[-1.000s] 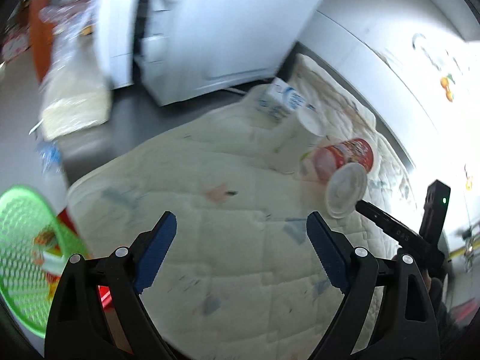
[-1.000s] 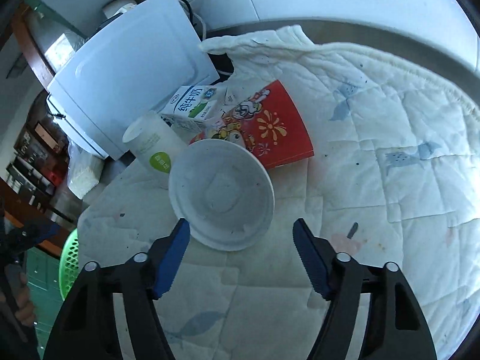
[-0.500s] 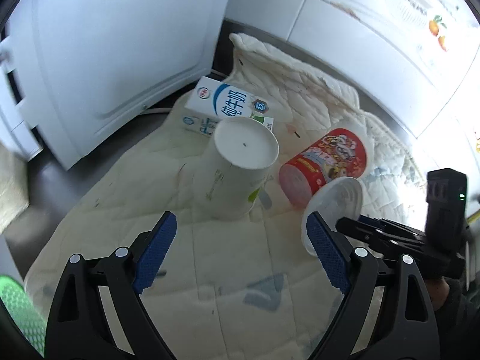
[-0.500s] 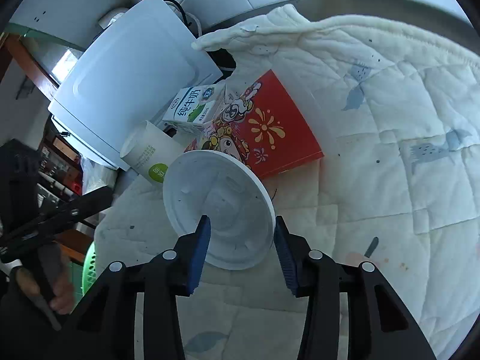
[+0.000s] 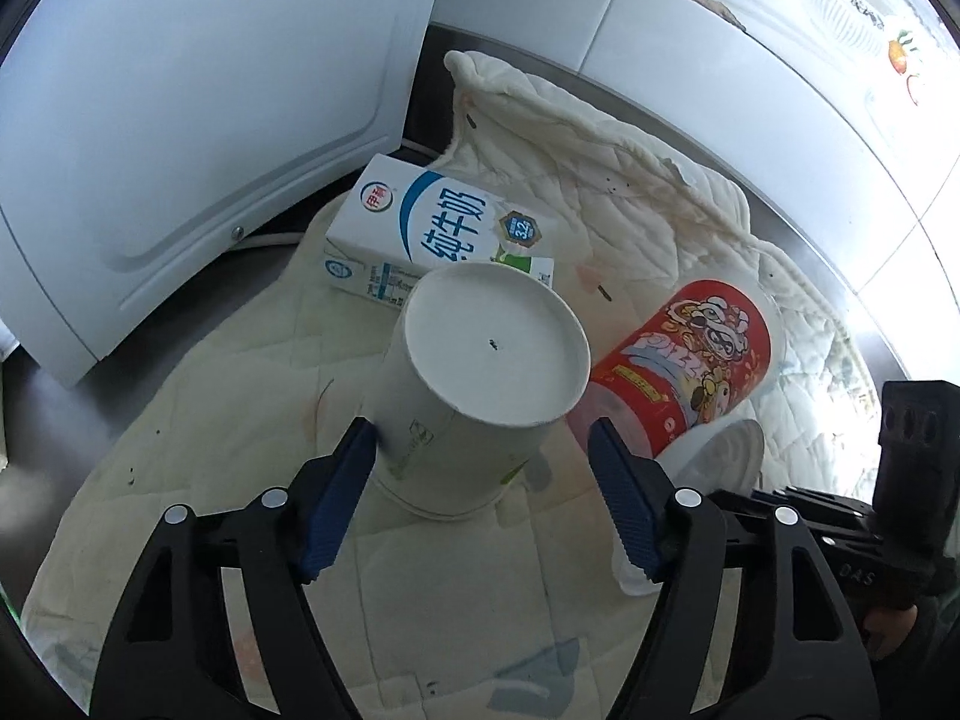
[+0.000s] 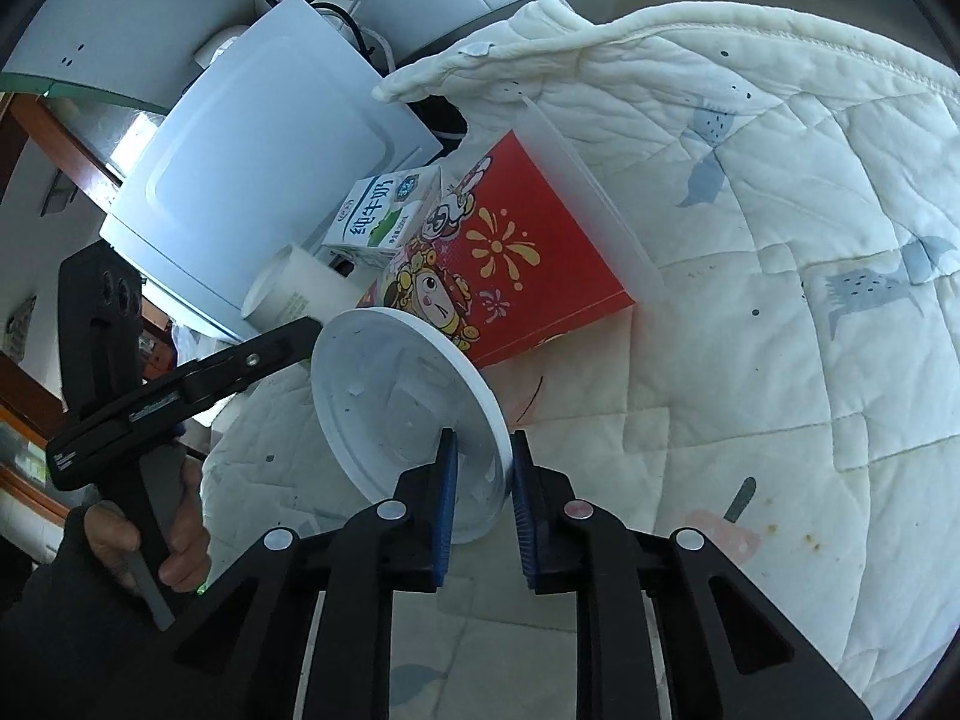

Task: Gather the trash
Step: 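Grasp the clear plastic lid with the right tool while the left tool grasps the white paper cup, then carry the lid and white cup to the green basket and release both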

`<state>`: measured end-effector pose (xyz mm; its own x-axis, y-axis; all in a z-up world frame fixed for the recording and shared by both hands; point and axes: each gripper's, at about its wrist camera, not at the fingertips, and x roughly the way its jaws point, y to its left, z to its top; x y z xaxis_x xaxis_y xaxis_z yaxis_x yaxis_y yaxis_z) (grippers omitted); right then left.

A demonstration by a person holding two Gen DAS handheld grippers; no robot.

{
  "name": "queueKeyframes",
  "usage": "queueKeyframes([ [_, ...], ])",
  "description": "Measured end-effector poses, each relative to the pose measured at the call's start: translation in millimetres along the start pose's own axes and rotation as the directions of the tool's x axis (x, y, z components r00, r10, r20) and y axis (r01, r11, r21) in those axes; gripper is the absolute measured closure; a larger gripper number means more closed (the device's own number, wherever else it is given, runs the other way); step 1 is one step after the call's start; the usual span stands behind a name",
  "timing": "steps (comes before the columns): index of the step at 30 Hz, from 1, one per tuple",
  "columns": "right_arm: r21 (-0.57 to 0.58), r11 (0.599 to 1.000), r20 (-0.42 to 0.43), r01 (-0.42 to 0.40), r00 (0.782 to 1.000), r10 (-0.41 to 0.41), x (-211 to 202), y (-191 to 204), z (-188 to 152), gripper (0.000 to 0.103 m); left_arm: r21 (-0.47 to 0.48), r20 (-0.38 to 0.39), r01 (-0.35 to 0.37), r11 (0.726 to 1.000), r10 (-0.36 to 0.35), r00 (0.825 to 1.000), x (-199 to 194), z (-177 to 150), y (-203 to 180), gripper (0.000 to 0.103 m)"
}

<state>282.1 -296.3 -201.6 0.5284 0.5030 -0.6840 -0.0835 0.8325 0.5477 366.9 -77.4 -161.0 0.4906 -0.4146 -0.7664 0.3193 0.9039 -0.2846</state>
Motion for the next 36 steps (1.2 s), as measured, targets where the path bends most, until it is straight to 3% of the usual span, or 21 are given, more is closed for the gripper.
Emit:
queueKeyframes([
  [2,-0.004,1.0,0.002,-0.001,1.0,0.001,-2,1,-1,0.09,-0.006,0.001,0.001,1.0,-0.001,1.0,2,1,1,0.038],
  [10,-0.016,1.0,0.005,0.001,1.0,-0.001,-8,7,-4,0.095,-0.051,-0.027,-0.008,0.999,0.006,1.0,16,6,9,0.035],
  [19,-0.023,1.0,0.004,0.002,1.0,-0.002,-15,10,-8,0.095,-0.043,0.011,-0.026,0.999,0.026,1.0,10,2,7,0.04],
  [29,-0.112,0.993,-0.003,-0.03,1.0,0.03,-33,51,-24,0.095,-0.115,0.108,-0.026,0.993,0.039,0.993,-82,-27,29,0.042],
  [36,-0.219,0.97,-0.051,-0.105,0.994,0.096,-33,111,-35,0.095,-0.235,0.193,-0.095,0.967,0.142,0.971,-178,-78,71,0.043],
])
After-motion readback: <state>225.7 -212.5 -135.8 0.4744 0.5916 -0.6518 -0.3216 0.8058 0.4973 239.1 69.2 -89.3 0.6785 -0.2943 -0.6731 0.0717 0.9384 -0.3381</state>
